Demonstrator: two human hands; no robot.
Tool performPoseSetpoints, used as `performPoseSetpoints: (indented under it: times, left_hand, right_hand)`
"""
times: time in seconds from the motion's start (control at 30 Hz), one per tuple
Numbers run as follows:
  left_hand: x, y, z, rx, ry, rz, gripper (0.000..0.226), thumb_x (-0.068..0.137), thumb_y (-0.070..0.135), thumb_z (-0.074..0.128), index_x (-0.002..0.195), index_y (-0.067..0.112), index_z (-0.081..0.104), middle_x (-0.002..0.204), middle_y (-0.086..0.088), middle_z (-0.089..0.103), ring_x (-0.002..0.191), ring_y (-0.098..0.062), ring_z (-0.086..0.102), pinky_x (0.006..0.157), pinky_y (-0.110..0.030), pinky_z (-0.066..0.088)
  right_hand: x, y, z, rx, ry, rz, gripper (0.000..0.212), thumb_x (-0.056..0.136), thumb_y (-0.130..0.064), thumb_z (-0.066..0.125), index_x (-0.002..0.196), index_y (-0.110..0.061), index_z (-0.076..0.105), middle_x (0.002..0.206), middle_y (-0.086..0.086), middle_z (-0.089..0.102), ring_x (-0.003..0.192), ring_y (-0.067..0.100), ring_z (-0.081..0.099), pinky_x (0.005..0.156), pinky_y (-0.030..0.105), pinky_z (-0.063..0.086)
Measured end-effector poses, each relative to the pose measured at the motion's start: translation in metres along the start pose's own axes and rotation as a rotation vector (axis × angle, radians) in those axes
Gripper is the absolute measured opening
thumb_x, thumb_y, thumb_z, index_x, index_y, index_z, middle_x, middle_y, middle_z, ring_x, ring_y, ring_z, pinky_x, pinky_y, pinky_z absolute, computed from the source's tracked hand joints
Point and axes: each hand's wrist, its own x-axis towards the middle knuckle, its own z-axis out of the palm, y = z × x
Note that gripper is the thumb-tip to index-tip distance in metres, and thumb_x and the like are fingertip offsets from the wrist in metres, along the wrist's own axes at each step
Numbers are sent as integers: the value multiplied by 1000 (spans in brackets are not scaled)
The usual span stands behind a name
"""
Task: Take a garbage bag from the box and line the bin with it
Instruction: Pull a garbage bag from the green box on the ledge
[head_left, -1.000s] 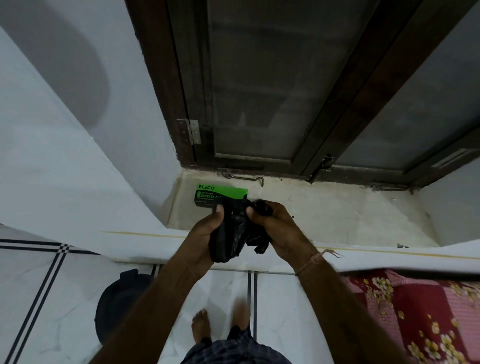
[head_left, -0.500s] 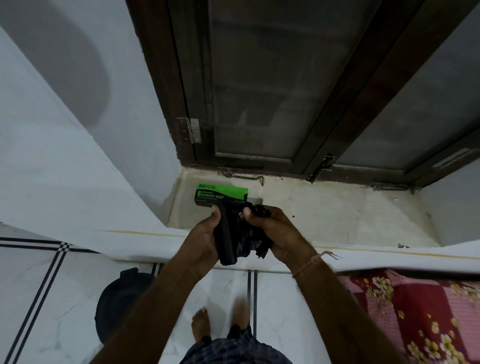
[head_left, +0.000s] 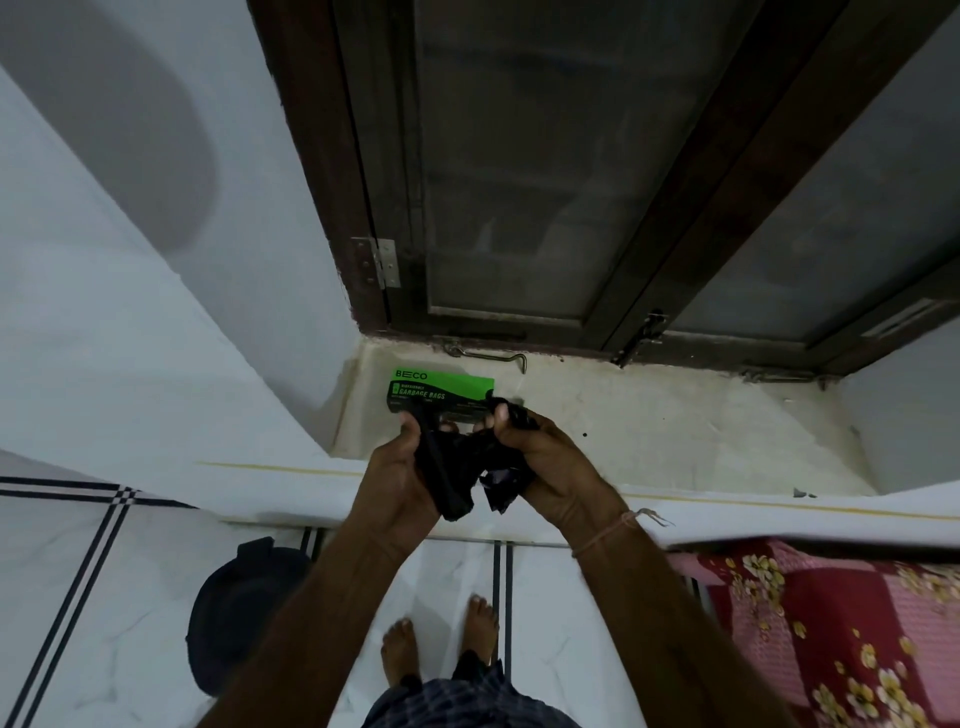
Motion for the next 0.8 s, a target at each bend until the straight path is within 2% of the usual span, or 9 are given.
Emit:
performPoseSetpoints:
  times: [0.1,0.2,0.27,0.4,0.53,0.6,0.67,0.73,0.8]
  left_hand:
    - [1,0,-2,-60,25,22,49,109,42,30,105,7,63,89,-11,71,77,-21,75,65,-32,62]
    - [4,0,-1,-72,-3,50,51,109,45,28,121,10,63,111,-15,69,98,-26,71,83,-38,60]
    - [3,1,0,-89,-29,59,49,109,44,28,118,11,62,100,-9,71,92,-23,72,83,-39,59]
    - [4,0,2,-133,-37,59,44,108,44,29,108,12,60,75,0,63,65,-14,65,65,-30,59]
    - [5,-5,0,-107,-23,55,43,109,43,30,115,14,62,81,-3,65,75,-18,64,64,-31,59]
    - [6,-4,-3,-86,-11,81,44,109,42,31,115,13,64,92,-7,70,85,-22,69,72,-34,60]
    - [4,-1,-3,-92,-41,111,48,110,41,27,113,11,64,96,-10,73,90,-23,72,80,-36,61]
    - [0,0,-1,-96,-75,123,49,111,41,25,109,9,63,90,-11,69,86,-22,72,79,-36,61]
    - [-2,-1,1,-78,-56,100,46,110,43,28,111,10,61,85,-7,64,75,-18,67,72,-35,61]
  right_hand:
    - [0,-1,3,19,-2,-9,28,105,-15,50,82,-7,63,71,1,70,69,15,69,72,27,59]
    - [1,-3,5,-8,-4,-32,29,107,-16,47,84,-8,61,69,-1,67,62,11,66,61,26,56]
    - [1,-4,6,-27,-9,-39,30,108,-18,46,83,-8,60,69,-1,65,58,10,62,57,26,53]
    - [-3,0,5,-28,-9,-27,29,107,-17,47,83,-9,60,67,-3,62,58,9,58,59,26,51]
    - [-7,-3,-2,14,9,-62,27,106,-19,46,86,-8,61,72,-1,68,66,14,62,63,28,53]
    - [-9,-5,-3,59,5,-82,31,107,-20,45,89,-9,68,83,5,76,73,19,73,64,34,59]
    - [-10,-3,-2,130,-12,-114,44,109,-19,41,84,-13,77,87,8,79,81,23,77,75,39,64]
    - [-8,1,0,217,-18,-140,47,110,-20,39,80,-13,75,82,7,77,84,25,77,84,41,63]
    - [-6,5,0,236,-6,-124,35,106,-24,44,83,-11,66,71,3,69,75,22,71,76,36,59]
